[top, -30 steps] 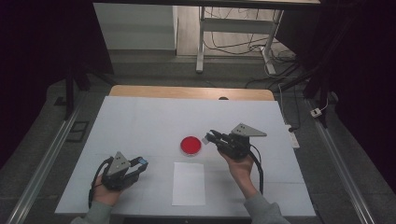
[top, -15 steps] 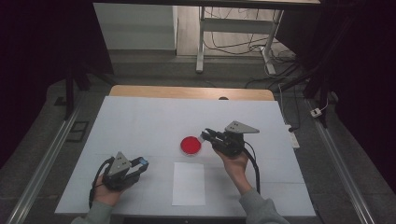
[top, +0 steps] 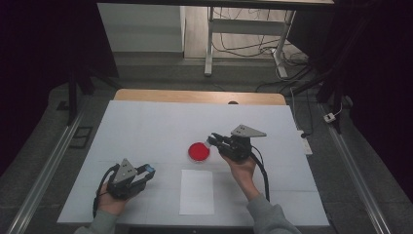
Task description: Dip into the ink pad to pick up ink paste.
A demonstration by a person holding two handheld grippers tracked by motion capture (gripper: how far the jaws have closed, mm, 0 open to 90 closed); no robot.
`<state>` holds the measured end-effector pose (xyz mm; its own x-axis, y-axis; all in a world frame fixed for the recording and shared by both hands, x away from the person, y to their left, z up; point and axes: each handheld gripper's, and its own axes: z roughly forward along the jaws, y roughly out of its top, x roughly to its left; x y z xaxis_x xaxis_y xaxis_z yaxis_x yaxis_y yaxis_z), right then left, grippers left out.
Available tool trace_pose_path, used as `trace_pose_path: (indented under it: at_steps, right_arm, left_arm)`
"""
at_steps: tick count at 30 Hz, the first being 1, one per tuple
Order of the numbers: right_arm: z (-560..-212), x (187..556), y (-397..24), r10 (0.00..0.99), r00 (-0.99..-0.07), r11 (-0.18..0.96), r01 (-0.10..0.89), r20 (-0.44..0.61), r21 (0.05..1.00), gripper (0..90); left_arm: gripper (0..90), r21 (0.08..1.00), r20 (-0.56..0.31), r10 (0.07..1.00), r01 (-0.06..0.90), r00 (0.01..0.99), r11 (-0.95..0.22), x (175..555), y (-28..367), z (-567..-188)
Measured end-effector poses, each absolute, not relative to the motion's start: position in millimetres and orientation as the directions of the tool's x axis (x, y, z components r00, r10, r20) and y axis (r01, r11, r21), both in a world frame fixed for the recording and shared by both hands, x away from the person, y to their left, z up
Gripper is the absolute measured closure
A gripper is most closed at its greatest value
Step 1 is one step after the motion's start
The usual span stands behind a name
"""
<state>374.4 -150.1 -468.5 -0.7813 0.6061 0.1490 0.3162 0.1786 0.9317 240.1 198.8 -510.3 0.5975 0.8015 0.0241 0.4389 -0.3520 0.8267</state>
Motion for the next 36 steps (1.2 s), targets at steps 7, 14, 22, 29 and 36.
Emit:
trace_pose_path:
  at_steps: [7, 14, 22, 29, 36]
  right_arm:
    - [-471, 377, -147, 0.607, -0.781, 0.183, 0.320, 0.150, 0.930, 75.6]
    - [-473, 381, -142, 0.604, -0.784, 0.194, 0.319, 0.143, 0.928, 75.6]
    - [-477, 385, -136, 0.602, -0.787, 0.214, 0.321, 0.135, 0.923, 75.6]
    - [-481, 388, -130, 0.601, -0.791, 0.247, 0.321, 0.116, 0.914, 75.6]
    - [-489, 392, -124, 0.603, -0.790, 0.280, 0.333, 0.105, 0.901, 75.6]
  left_arm:
    - [65.6, 0.827, 0.024, 0.801, 0.439, 0.598, -0.352, 240, 198, -510]
    - [65.6, 0.827, 0.025, 0.802, 0.439, 0.597, -0.352, 240, 199, -510]
    - [65.6, 0.826, 0.025, 0.802, 0.440, 0.596, -0.353, 240, 198, -511]
    - [65.6, 0.826, 0.025, 0.803, 0.440, 0.596, -0.353, 240, 199, -510]
    - [65.6, 0.825, 0.025, 0.802, 0.440, 0.597, -0.353, 240, 199, -510]
